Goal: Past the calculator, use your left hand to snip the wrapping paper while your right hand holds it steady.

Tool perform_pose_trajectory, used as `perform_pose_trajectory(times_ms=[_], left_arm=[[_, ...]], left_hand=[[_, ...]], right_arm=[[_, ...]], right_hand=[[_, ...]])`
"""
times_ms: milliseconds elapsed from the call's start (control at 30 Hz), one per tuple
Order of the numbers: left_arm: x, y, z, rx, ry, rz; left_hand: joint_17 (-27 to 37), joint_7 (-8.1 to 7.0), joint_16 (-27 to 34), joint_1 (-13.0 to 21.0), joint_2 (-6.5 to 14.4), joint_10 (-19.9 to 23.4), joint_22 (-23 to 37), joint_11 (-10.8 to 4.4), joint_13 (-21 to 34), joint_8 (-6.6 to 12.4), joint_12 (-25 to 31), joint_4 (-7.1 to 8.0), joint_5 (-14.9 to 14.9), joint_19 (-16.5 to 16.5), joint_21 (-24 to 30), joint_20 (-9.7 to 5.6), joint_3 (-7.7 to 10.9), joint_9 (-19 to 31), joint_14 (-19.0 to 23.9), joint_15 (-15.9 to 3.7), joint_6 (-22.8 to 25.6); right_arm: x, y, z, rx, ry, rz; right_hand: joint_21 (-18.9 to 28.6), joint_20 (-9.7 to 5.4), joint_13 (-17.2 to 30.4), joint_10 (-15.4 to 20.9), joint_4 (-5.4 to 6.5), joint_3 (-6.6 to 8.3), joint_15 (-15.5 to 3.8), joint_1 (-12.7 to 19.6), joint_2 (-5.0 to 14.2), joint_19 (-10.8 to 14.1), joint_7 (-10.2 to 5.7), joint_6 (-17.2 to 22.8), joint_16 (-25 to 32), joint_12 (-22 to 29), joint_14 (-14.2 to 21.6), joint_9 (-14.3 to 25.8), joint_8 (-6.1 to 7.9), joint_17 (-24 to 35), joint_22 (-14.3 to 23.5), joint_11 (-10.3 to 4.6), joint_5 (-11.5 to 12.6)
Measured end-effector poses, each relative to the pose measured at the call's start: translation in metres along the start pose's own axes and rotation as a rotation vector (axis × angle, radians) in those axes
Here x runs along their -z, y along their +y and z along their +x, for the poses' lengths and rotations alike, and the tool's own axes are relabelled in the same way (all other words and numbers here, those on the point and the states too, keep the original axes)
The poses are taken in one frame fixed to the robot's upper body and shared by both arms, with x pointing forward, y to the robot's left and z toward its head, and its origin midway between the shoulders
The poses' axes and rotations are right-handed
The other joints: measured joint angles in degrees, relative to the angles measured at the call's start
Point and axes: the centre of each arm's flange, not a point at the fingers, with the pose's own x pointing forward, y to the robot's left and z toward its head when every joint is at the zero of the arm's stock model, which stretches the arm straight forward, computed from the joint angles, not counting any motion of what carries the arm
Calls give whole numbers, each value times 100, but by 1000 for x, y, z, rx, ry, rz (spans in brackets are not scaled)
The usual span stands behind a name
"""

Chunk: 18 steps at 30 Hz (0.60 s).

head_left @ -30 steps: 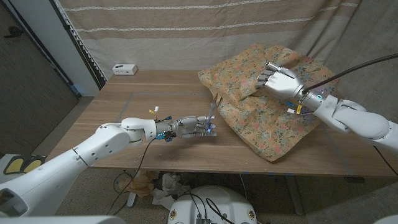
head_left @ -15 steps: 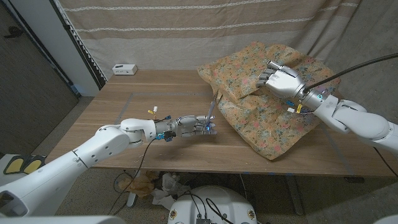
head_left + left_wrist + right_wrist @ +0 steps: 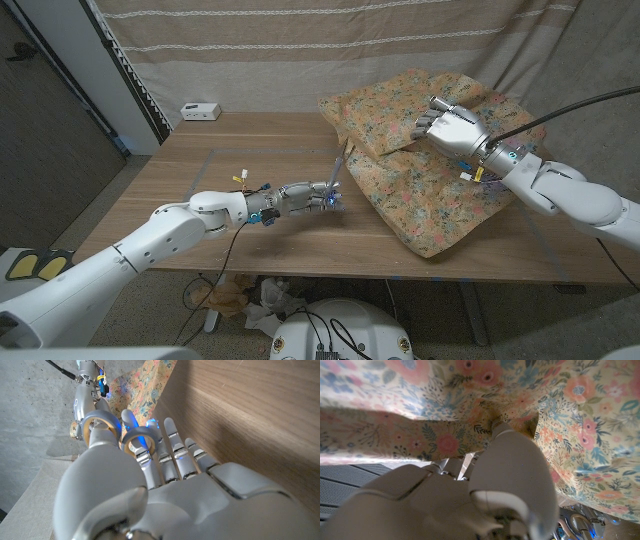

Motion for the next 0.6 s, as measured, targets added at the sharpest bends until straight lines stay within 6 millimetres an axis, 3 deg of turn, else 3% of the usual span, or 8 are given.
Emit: perform_pose_trajectory(times_ms=[600], left_arm=[[-2,-2,-15,-45,-91,35]], left_hand=[[-26,0,-66,37,-37,1,0,1,0,149,-3,2,84,-43,0,0,-1,265,0,0,0]], right_arm=[[-20,-1,1,-6,-11,23]], right_hand=[[-38,-22,-1,-2,-4,-4,-1,-1,-1,22,1,-1,0,-8,-1,-4,-45,-23,-14,1,21]])
